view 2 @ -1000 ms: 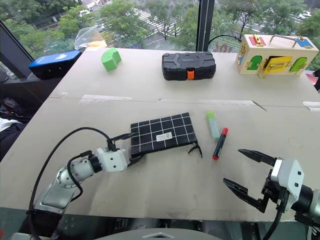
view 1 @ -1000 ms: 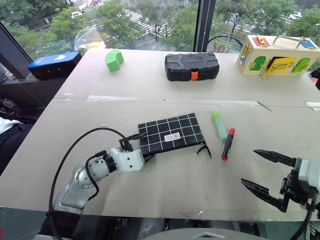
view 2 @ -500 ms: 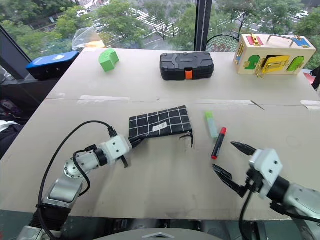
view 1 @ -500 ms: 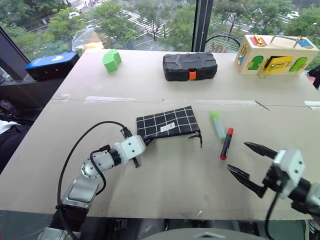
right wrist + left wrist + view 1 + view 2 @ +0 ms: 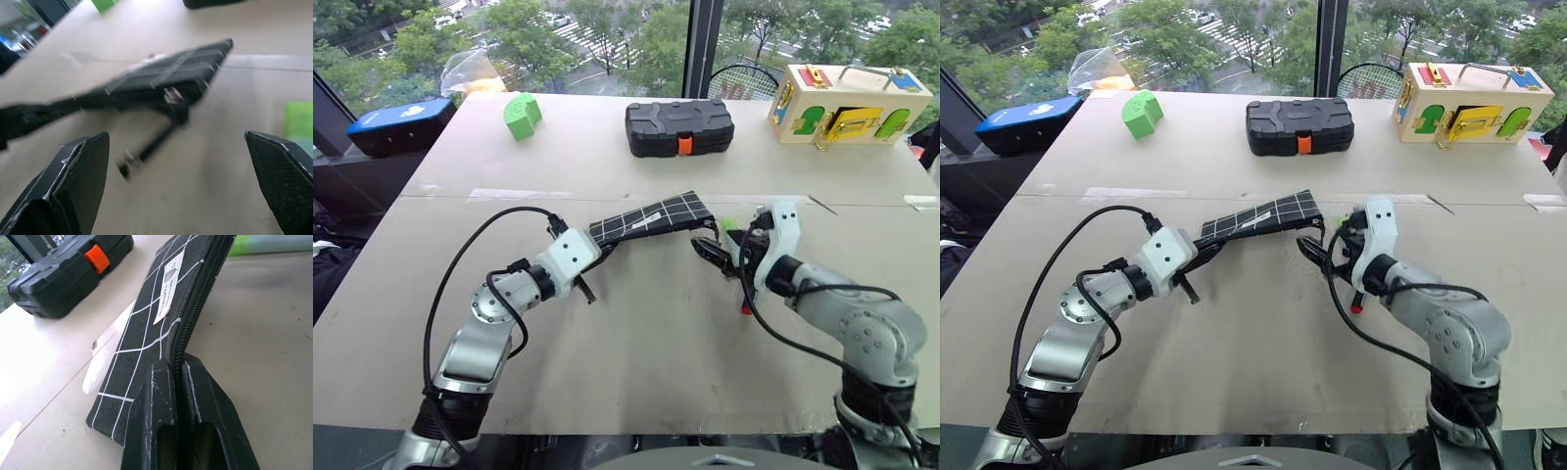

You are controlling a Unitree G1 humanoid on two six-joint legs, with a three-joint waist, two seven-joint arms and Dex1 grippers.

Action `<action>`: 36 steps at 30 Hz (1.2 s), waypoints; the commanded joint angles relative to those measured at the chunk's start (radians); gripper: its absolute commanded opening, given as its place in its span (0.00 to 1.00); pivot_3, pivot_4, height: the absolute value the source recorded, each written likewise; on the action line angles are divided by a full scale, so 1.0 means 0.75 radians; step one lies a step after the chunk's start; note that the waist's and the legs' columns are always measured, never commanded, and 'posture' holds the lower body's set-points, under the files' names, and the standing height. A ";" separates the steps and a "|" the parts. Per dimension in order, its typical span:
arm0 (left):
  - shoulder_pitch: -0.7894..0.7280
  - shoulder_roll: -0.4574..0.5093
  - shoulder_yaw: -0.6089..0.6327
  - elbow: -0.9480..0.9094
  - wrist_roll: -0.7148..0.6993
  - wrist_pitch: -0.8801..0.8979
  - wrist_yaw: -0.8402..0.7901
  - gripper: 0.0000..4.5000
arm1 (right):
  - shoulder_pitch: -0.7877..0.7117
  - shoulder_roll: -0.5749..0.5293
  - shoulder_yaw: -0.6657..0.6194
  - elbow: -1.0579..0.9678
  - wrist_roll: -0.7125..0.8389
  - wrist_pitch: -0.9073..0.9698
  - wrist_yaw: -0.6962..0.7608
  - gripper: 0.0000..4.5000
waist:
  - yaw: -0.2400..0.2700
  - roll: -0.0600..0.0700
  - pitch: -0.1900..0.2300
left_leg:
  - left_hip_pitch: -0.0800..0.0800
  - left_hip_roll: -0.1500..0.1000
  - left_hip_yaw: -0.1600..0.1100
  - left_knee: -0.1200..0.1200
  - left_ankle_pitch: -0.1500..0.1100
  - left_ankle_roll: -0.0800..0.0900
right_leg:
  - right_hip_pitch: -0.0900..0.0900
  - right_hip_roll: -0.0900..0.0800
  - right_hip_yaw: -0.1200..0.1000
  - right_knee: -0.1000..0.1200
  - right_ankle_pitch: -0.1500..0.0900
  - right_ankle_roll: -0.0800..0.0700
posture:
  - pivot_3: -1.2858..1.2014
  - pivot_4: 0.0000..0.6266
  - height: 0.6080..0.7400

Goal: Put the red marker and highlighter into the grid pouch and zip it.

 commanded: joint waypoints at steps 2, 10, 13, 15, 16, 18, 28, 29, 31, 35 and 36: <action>-0.023 0.011 0.000 -0.082 0.021 -0.008 0.025 0.01 | -0.031 0.014 -0.063 -0.044 0.114 0.096 -0.025 1.00 | 0.000 0.000 0.000 | 0.000 0.000 0.000 0.000 0.000 0.000 | 0.000 0.000 0.000 0.000 0.000 0.000 | 0.52 0.24 1.00; -0.005 0.009 -0.011 -0.100 0.046 -0.024 0.031 0.01 | -0.076 0.046 -0.153 -0.020 0.193 0.184 -0.115 1.00 | -0.011 0.001 0.000 | 0.001 0.000 0.000 0.000 0.000 0.000 | 0.000 0.000 0.000 0.001 0.000 0.000 | 0.52 0.24 1.00; 0.000 0.008 -0.013 -0.106 0.052 -0.031 0.028 0.01 | -0.085 0.050 -0.165 -0.013 0.202 0.183 -0.130 1.00 | -0.013 0.001 0.001 | 0.001 0.000 0.000 0.000 0.000 0.000 | 0.000 0.000 0.000 0.001 0.000 0.000 | 0.52 0.24 1.00; 0.000 0.008 -0.012 -0.101 0.053 -0.034 0.027 0.01 | -0.087 0.049 -0.169 -0.014 0.208 0.184 -0.133 1.00 | -0.015 0.001 0.001 | 0.001 0.000 0.000 0.000 0.000 0.000 | 0.000 0.000 0.000 0.001 0.000 0.000 | 0.52 0.24 1.00; 0.000 0.008 -0.011 -0.093 0.053 -0.039 0.026 0.01 | -0.088 0.049 -0.171 -0.014 0.211 0.184 -0.135 1.00 | -0.017 0.001 0.001 | 0.001 0.000 0.000 0.000 0.000 0.000 | 0.000 0.000 0.000 0.001 0.000 0.000 | 0.52 0.24 1.00; 0.002 0.010 -0.008 -0.082 0.054 -0.047 0.025 0.00 | -0.086 0.047 -0.175 -0.015 0.219 0.186 -0.139 0.94 | -0.022 0.001 0.001 | 0.001 0.000 0.000 0.000 0.000 0.000 | 0.000 0.000 0.000 0.001 0.000 0.000 | 0.52 0.24 1.00; -0.002 0.015 -0.008 -0.071 0.058 -0.067 0.015 0.00 | -0.078 0.029 -0.163 -0.001 0.212 0.174 -0.167 0.82 | -0.033 0.001 0.001 | 0.001 0.000 0.000 0.000 0.000 0.000 | 0.000 0.000 0.002 0.001 0.000 0.000 | 0.52 0.24 1.00; -0.002 0.016 -0.007 -0.070 0.058 -0.068 0.014 0.00 | -0.079 0.030 -0.167 0.002 0.214 0.173 -0.170 0.82 | -0.033 0.001 0.001 | 0.001 0.000 0.000 0.000 0.000 0.000 | 0.000 0.000 0.003 0.001 0.000 0.000 | 0.52 0.24 1.00; -0.001 0.016 -0.007 -0.070 0.058 -0.071 0.014 0.00 | -0.080 0.027 -0.172 0.007 0.217 0.173 -0.174 0.82 | -0.033 0.001 0.001 | 0.001 0.000 0.000 0.000 0.000 0.000 | 0.000 0.000 0.003 0.001 0.000 0.000 | 0.52 0.24 1.00; -0.002 0.017 -0.006 -0.068 0.058 -0.074 0.014 0.00 | -0.078 0.026 -0.176 0.013 0.224 0.172 -0.181 0.55 | -0.033 0.001 0.001 | 0.001 0.000 0.000 0.000 0.000 0.000 | 0.000 0.000 0.003 0.001 0.000 0.000 | 0.52 0.24 1.00; -0.002 0.017 -0.006 -0.069 0.058 -0.075 0.014 0.00 | -0.077 0.027 -0.177 0.014 0.226 0.173 -0.182 0.48 | -0.033 0.001 0.001 | 0.001 0.000 0.000 0.000 0.000 0.000 | 0.000 0.000 0.003 0.001 0.000 0.000 | 0.52 0.24 1.00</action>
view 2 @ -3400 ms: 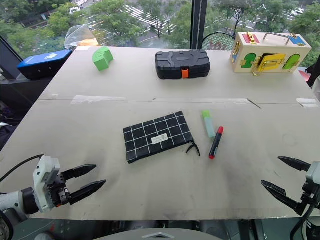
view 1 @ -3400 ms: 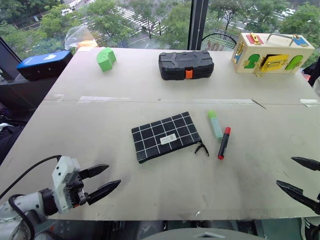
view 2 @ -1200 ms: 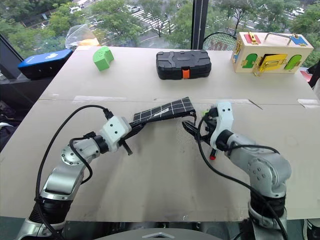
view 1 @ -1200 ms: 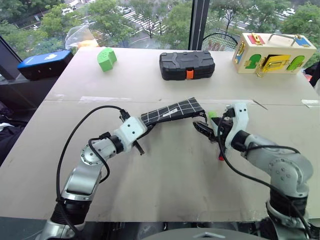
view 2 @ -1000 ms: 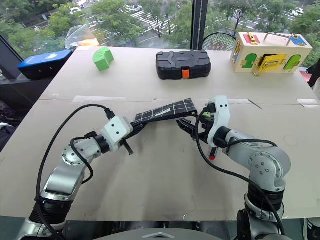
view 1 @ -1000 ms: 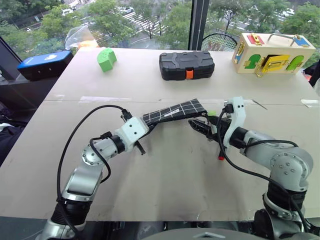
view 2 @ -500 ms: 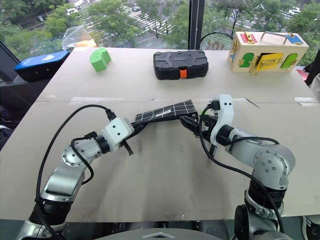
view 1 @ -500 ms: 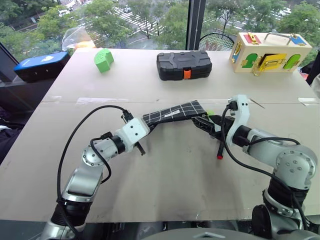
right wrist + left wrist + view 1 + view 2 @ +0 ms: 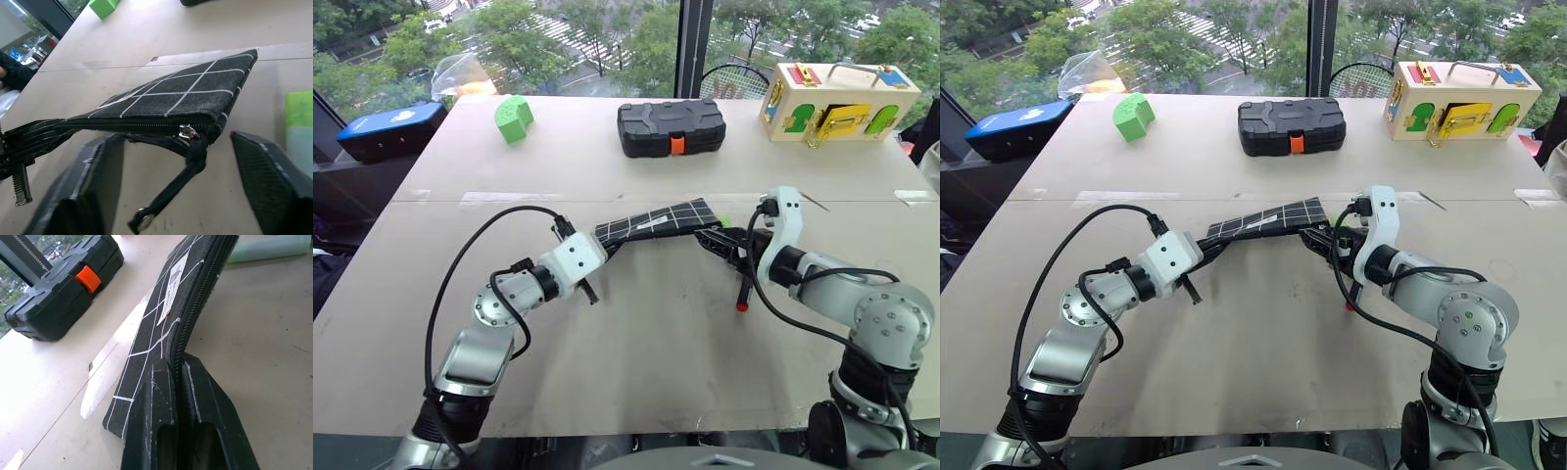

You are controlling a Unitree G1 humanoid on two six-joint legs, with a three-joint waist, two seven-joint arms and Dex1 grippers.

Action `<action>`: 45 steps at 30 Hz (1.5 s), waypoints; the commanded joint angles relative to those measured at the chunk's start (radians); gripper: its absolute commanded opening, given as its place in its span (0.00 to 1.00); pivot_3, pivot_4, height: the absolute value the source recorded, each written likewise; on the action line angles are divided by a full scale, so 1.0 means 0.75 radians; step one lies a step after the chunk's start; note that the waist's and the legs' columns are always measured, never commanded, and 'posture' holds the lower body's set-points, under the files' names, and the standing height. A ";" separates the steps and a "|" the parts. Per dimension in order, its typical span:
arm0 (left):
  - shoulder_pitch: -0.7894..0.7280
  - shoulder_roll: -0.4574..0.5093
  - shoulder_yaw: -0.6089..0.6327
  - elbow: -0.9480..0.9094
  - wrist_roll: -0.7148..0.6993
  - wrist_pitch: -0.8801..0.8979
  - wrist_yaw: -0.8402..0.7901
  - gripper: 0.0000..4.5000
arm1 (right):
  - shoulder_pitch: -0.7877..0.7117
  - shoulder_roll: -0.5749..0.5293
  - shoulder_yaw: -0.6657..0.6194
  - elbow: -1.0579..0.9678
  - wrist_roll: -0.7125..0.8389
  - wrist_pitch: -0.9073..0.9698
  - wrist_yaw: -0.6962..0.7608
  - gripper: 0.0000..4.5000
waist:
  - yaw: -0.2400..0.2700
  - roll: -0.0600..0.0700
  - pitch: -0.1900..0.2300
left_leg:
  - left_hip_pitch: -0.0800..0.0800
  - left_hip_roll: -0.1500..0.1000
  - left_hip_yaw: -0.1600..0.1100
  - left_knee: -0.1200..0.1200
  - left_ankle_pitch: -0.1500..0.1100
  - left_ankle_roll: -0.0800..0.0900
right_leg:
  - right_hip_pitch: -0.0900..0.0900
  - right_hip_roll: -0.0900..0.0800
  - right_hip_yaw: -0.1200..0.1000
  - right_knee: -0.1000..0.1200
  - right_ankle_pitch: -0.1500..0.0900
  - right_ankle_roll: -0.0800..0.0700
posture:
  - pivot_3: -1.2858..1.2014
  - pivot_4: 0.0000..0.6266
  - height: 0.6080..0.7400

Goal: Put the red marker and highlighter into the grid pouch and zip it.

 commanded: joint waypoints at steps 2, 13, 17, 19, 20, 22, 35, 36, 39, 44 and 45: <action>-0.011 0.014 0.010 -0.034 -0.005 -0.029 0.005 0.00 | -0.012 -0.005 -0.026 -0.023 0.028 -0.018 -0.007 0.26 | 0.000 0.000 0.000 | 0.000 0.000 0.000 0.000 0.000 0.000 | 0.000 0.000 0.000 0.000 0.000 0.000 | 0.52 0.24 1.00; -0.002 0.020 0.007 -0.035 -0.001 -0.028 0.006 0.00 | -0.011 -0.034 -0.024 -0.041 0.054 0.002 0.000 0.01 | 0.000 0.000 0.000 | 0.000 0.000 0.000 0.000 0.000 0.000 | 0.000 0.000 0.000 0.000 0.000 0.000 | 0.52 0.24 1.00; -0.012 0.013 -0.005 -0.039 0.007 -0.016 0.011 0.00 | -0.012 -0.055 0.026 -0.049 0.044 0.016 0.013 0.01 | 0.000 0.001 0.000 | 0.000 0.000 0.000 0.000 0.000 0.000 | 0.000 0.000 0.000 0.000 0.000 0.000 | 0.52 0.24 1.00; -0.025 0.007 -0.015 -0.040 0.012 -0.010 0.014 0.00 | -0.015 -0.055 0.068 -0.046 0.039 0.023 0.019 0.01 | -0.001 0.001 0.000 | 0.000 0.000 0.000 -0.001 0.000 0.000 | 0.000 0.000 0.000 0.000 0.000 0.000 | 0.52 0.24 1.00; -0.030 0.004 -0.019 -0.042 0.013 -0.007 0.015 0.00 | -0.016 -0.054 0.086 -0.043 0.035 0.025 0.021 0.01 | -0.001 0.001 0.000 | 0.000 0.000 0.000 -0.001 0.000 0.000 | -0.001 0.000 0.000 0.000 0.000 0.000 | 0.52 0.24 1.00; -0.037 0.001 -0.025 -0.046 0.015 -0.003 0.016 0.00 | -0.017 -0.059 0.122 -0.034 0.022 0.023 0.026 0.01 | 0.000 0.001 0.000 | -0.001 0.000 0.000 -0.001 0.000 0.000 | -0.001 0.000 0.000 0.000 0.000 0.000 | 0.52 0.24 1.00; -0.043 -0.013 -0.053 -0.079 0.013 0.024 0.021 0.00 | -0.086 0.016 0.192 0.024 -0.016 0.005 0.025 0.01 | -0.001 0.000 0.000 | -0.003 0.000 0.000 -0.001 0.000 0.000 | -0.004 0.000 0.000 -0.001 0.000 0.000 | 0.52 0.24 1.00; -0.047 -0.016 -0.058 -0.080 0.014 0.028 0.022 0.00 | -0.096 0.022 0.205 0.032 -0.020 0.005 0.031 0.01 | 0.000 0.000 0.000 | -0.005 0.000 0.000 -0.001 0.000 0.000 | -0.005 0.000 0.000 -0.001 0.000 0.000 | 0.52 0.24 1.00; -0.056 -0.023 -0.071 -0.082 0.017 0.038 0.027 0.00 | -0.118 0.038 0.229 0.050 -0.026 0.005 0.045 0.01 | -0.001 0.000 0.000 | -0.007 0.000 0.000 -0.001 0.000 0.000 | -0.007 0.000 0.000 0.000 0.000 0.000 | 0.52 0.24 1.00; -0.089 -0.044 -0.093 -0.067 0.023 0.054 0.037 0.00 | -0.168 0.031 0.294 0.089 -0.029 0.008 0.109 0.01 | -0.001 0.000 0.000 | -0.007 0.000 0.000 -0.001 0.000 0.000 | -0.007 0.000 -0.001 0.000 0.000 0.000 | 0.52 0.24 1.00; -0.093 -0.050 -0.100 -0.065 0.025 0.055 0.038 0.00 | -0.183 0.028 0.308 0.106 -0.036 0.002 0.122 0.01 | -0.001 0.000 0.000 | -0.007 0.000 0.000 -0.001 0.000 0.000 | -0.007 0.000 -0.002 0.000 0.000 0.000 | 0.52 0.24 1.00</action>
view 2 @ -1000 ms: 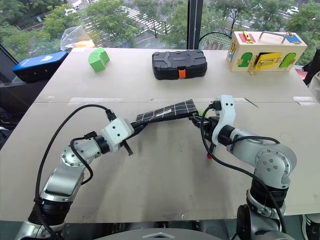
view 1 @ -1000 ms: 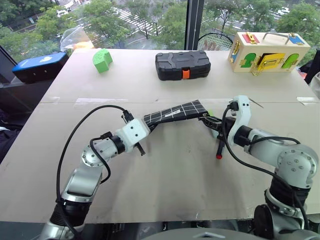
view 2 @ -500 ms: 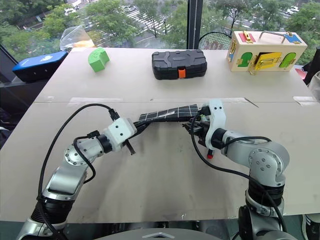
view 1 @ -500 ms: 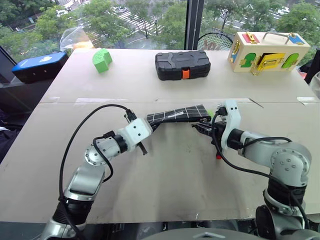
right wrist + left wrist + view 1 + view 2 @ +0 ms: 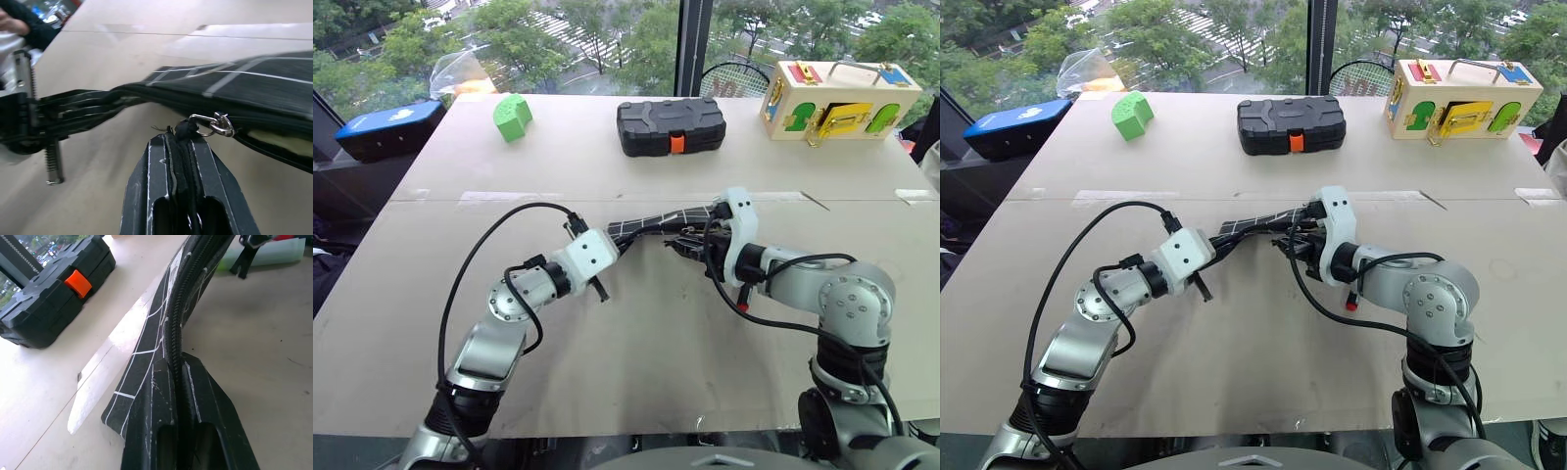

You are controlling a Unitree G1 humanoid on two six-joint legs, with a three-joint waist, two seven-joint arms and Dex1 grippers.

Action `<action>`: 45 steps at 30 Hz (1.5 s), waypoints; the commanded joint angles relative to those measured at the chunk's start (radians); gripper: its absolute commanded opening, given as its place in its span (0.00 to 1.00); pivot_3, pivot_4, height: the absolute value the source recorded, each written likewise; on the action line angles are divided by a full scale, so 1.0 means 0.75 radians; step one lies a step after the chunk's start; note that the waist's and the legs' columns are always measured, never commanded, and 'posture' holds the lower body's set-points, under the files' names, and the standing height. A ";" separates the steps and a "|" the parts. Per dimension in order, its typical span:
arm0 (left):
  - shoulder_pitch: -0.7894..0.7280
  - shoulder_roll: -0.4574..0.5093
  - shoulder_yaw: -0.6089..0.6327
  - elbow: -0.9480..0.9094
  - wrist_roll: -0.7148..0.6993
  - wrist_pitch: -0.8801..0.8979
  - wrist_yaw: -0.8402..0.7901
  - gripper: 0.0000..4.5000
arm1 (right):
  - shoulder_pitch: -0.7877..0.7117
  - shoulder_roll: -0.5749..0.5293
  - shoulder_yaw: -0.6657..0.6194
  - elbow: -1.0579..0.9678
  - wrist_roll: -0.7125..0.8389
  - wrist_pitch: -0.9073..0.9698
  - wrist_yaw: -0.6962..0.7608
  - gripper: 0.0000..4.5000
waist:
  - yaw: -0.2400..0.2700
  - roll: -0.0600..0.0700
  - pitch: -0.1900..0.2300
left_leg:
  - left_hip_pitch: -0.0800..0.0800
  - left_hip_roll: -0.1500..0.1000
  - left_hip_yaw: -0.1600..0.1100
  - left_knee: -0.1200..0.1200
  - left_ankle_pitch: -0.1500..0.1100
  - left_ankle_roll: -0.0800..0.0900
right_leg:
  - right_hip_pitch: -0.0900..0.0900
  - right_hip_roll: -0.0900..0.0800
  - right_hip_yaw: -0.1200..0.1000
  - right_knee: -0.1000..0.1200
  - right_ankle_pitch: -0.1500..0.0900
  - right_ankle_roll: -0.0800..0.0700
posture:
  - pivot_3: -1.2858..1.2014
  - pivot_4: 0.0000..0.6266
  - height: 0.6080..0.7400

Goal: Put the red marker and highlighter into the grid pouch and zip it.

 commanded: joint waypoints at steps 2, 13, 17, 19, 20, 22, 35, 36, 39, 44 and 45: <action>-0.038 -0.024 -0.034 -0.051 0.004 -0.006 0.011 0.00 | -0.081 -0.008 0.067 0.039 -0.013 -0.042 0.085 0.01 | 0.000 0.000 0.000 | 0.000 0.000 0.000 0.000 0.000 0.000 | 0.000 0.000 -0.001 0.000 0.000 0.000 | 0.52 0.24 1.00; -0.072 -0.047 -0.053 -0.019 0.011 -0.020 0.008 0.00 | -0.252 -0.077 0.298 0.217 -0.155 -0.173 0.320 0.01 | -0.001 0.000 0.000 | 0.000 0.000 0.001 0.001 0.000 0.000 | 0.000 0.000 -0.002 0.000 0.000 0.000 | 0.52 0.24 1.00; -0.077 -0.059 -0.058 -0.017 0.011 -0.015 0.013 0.00 | -0.279 -0.100 0.417 0.241 -0.215 -0.228 0.425 0.01 | -0.001 0.000 0.000 | -0.001 0.000 0.001 0.001 0.000 0.000 | 0.000 0.000 -0.002 0.000 0.000 0.000 | 0.52 0.24 1.00; -0.079 -0.072 -0.063 -0.018 0.006 -0.005 0.015 0.00 | -0.298 -0.109 0.495 0.263 -0.255 -0.278 0.498 0.01 | -0.001 0.000 0.000 | -0.001 0.000 0.001 0.001 0.000 0.000 | 0.000 0.000 -0.003 0.000 0.000 0.000 | 0.52 0.24 1.00; -0.079 -0.081 -0.063 -0.020 0.001 0.006 0.017 0.00 | -0.308 -0.118 0.537 0.275 -0.284 -0.307 0.537 0.01 | -0.001 0.000 0.000 | -0.001 0.000 0.001 0.001 0.000 0.000 | 0.000 0.000 -0.003 0.000 0.000 0.000 | 0.52 0.24 1.00; -0.084 -0.093 -0.060 -0.020 -0.009 0.025 0.020 0.00 | -0.324 -0.129 0.592 0.304 -0.328 -0.354 0.596 0.01 | -0.002 0.000 0.000 | -0.001 0.000 0.001 0.001 0.000 0.000 | 0.000 0.000 -0.003 0.000 0.000 0.000 | 0.52 0.24 1.00; 0.001 -0.054 -0.006 -0.055 -0.086 -0.014 -0.043 0.00 | -0.200 -0.226 0.439 0.340 -0.520 -0.489 0.587 0.14 | 0.001 -0.001 -0.001 | -0.001 0.000 0.000 0.001 0.000 0.000 | 0.000 -0.001 -0.004 0.000 0.000 0.000 | 0.52 0.24 1.00; 0.003 -0.052 -0.004 -0.053 -0.089 -0.017 -0.046 0.00 | -0.189 -0.231 0.419 0.328 -0.512 -0.482 0.589 0.21 | 0.001 -0.001 -0.001 | -0.001 0.000 0.001 0.001 0.000 0.000 | 0.000 -0.001 -0.004 0.000 0.000 0.000 | 0.52 0.24 1.00; -0.001 -0.051 -0.005 -0.039 -0.099 -0.014 -0.046 0.00 | -0.141 -0.259 0.378 0.231 -0.471 -0.444 0.613 0.49 | 0.000 -0.001 0.000 | -0.001 0.000 0.001 0.002 0.000 0.000 | 0.000 -0.001 -0.003 0.000 0.000 0.000 | 0.52 0.24 1.00; -0.030 -0.057 0.004 -0.011 -0.115 0.013 -0.033 0.00 | -0.044 -0.358 0.238 -0.034 -0.287 -0.345 0.702 0.69 | 0.003 -0.001 0.000 | -0.002 0.000 -0.001 0.001 0.000 0.000 | 0.000 -0.001 -0.003 0.000 0.000 0.000 | 0.52 0.24 1.00; -0.031 -0.056 0.004 -0.010 -0.116 0.015 -0.032 0.00 | -0.029 -0.367 0.200 -0.068 -0.256 -0.329 0.698 0.69 | 0.003 -0.001 -0.001 | -0.002 0.000 -0.001 0.001 0.000 0.000 | 0.000 -0.001 -0.003 0.000 0.000 0.000 | 0.52 0.24 1.00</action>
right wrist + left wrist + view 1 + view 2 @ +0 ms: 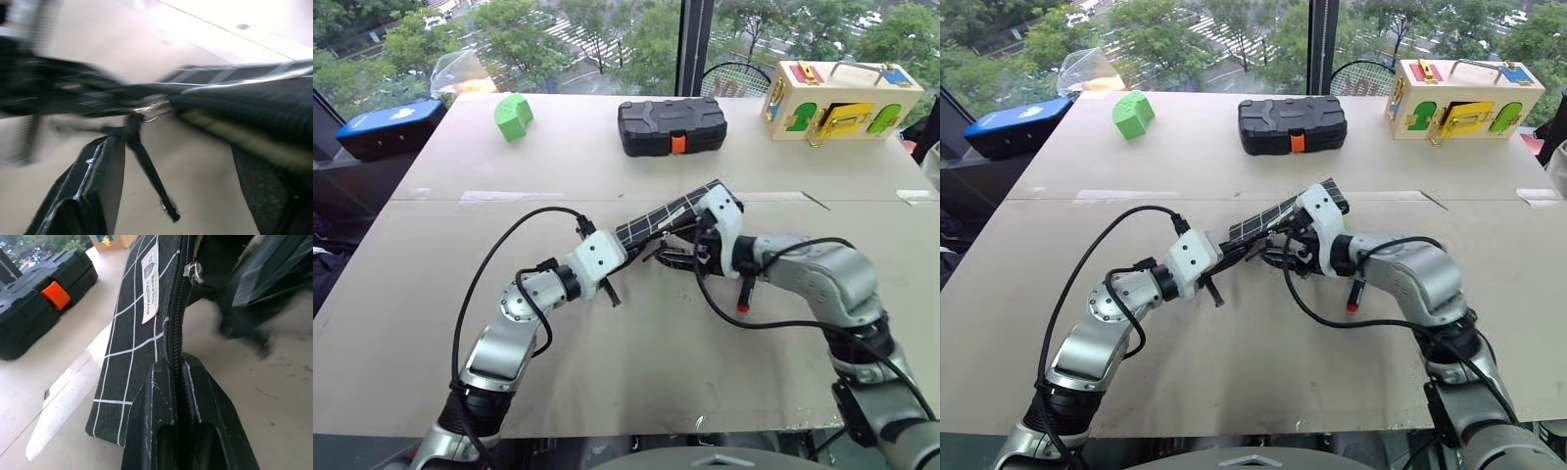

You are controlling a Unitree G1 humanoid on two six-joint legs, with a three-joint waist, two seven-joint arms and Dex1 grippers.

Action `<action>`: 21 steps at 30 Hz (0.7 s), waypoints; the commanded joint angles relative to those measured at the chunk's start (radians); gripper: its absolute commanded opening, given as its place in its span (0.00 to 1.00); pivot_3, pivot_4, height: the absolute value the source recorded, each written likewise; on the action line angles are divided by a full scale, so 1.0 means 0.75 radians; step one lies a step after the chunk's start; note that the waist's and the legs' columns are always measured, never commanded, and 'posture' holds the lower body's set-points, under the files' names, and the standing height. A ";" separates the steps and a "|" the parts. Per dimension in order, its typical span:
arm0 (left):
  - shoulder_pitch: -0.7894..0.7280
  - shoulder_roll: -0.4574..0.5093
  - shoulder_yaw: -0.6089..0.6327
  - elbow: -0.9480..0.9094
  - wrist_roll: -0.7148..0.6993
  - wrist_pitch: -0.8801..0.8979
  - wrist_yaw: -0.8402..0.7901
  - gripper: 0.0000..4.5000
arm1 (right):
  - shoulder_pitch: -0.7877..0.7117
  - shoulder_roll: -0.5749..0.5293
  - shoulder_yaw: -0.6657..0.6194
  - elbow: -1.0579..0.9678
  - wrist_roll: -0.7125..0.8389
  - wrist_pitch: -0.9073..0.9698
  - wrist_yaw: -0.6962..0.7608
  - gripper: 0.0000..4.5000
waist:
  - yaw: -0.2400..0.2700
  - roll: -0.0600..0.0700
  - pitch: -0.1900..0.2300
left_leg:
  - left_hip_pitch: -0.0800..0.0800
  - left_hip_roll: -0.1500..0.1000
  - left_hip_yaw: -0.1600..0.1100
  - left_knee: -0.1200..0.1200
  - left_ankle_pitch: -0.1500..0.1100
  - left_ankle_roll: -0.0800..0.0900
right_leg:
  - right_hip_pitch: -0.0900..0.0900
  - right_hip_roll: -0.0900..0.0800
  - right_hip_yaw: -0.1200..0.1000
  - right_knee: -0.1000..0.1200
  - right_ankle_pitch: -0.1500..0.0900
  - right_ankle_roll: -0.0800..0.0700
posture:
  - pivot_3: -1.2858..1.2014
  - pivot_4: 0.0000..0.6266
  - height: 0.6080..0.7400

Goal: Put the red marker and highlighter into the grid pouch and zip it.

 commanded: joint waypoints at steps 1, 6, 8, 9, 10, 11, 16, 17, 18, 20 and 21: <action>-0.021 0.003 0.026 -0.024 -0.022 -0.006 0.008 0.00 | 0.034 -0.039 -0.157 -0.184 0.129 0.046 0.013 0.62 | 0.000 0.000 0.000 | 0.000 0.000 0.000 0.000 0.000 0.000 | 0.000 0.000 0.000 0.000 0.000 0.000 | 0.52 0.24 1.00; -0.031 0.003 0.025 -0.017 -0.022 -0.002 0.009 0.00 | 0.075 -0.016 -0.313 -0.266 0.179 0.130 -0.144 0.18 | -0.001 0.000 0.000 | 0.000 0.000 0.000 0.000 0.000 0.000 | 0.000 0.000 0.000 0.000 0.000 0.000 | 0.52 0.24 1.00; -0.033 0.001 0.022 -0.017 -0.023 -0.001 0.008 0.00 | 0.066 -0.002 -0.322 -0.265 0.167 0.151 -0.199 0.02 | -0.003 0.000 0.000 | 0.001 0.000 0.000 0.000 0.000 0.000 | 0.000 0.000 0.001 0.000 0.000 0.000 | 0.52 0.24 1.00; -0.035 0.000 0.020 -0.018 -0.023 -0.001 0.007 0.00 | 0.059 0.005 -0.318 -0.258 0.153 0.165 -0.230 0.02 | -0.002 0.000 0.000 | 0.001 0.000 0.000 0.000 0.000 0.000 | 0.000 0.000 0.001 0.000 0.000 0.000 | 0.52 0.24 1.00; -0.034 0.000 0.018 -0.021 -0.024 -0.001 0.007 0.00 | 0.056 -0.008 -0.286 -0.253 0.123 0.177 -0.256 0.02 | -0.002 0.000 0.000 | 0.001 0.000 0.000 0.000 0.000 0.000 | 0.000 0.000 0.001 0.000 0.000 0.000 | 0.52 0.24 1.00; -0.036 -0.001 0.017 -0.022 -0.024 0.000 0.006 0.00 | 0.052 -0.009 -0.261 -0.237 0.096 0.190 -0.286 0.02 | -0.001 0.000 0.000 | 0.001 0.000 0.000 0.000 0.000 0.000 | 0.000 0.000 0.001 0.000 0.000 0.000 | 0.52 0.24 1.00; -0.039 0.003 0.004 -0.032 -0.016 -0.014 -0.001 0.00 | 0.016 -0.005 -0.175 -0.163 -0.002 0.177 -0.357 0.02 | -0.001 0.000 0.000 | 0.001 0.000 0.001 0.000 0.000 0.000 | 0.000 0.001 0.001 0.000 0.000 0.000 | 0.52 0.24 1.00; -0.038 0.003 0.001 -0.035 -0.014 -0.015 -0.002 0.00 | 0.007 -0.009 -0.156 -0.149 -0.021 0.170 -0.363 0.02 | -0.001 0.000 0.000 | 0.001 0.000 0.001 0.000 0.000 0.000 | 0.000 0.001 0.000 0.000 0.000 0.000 | 0.52 0.24 1.00; -0.039 0.002 -0.002 -0.039 -0.013 -0.014 -0.001 0.00 | -0.007 -0.038 -0.096 -0.136 -0.065 0.142 -0.357 0.02 | -0.001 0.000 0.000 | 0.001 0.000 0.001 0.000 0.000 0.000 | 0.000 0.001 0.000 0.000 0.000 0.000 | 0.52 0.24 1.00; -0.043 0.000 -0.012 -0.042 -0.009 -0.010 -0.001 0.00 | -0.039 -0.102 0.067 -0.109 -0.174 0.048 -0.325 0.02 | -0.002 0.000 0.000 | 0.001 -0.001 0.001 0.000 0.000 0.000 | 0.000 0.001 0.000 0.000 0.000 0.000 | 0.52 0.24 1.00; -0.049 -0.002 -0.017 -0.041 -0.007 -0.006 0.000 0.00 | -0.060 -0.132 0.156 -0.096 -0.234 -0.017 -0.301 0.02 | -0.002 0.000 0.000 | 0.001 -0.001 0.001 0.000 0.000 0.000 | 0.000 0.001 0.000 0.000 0.000 0.000 | 0.52 0.24 1.00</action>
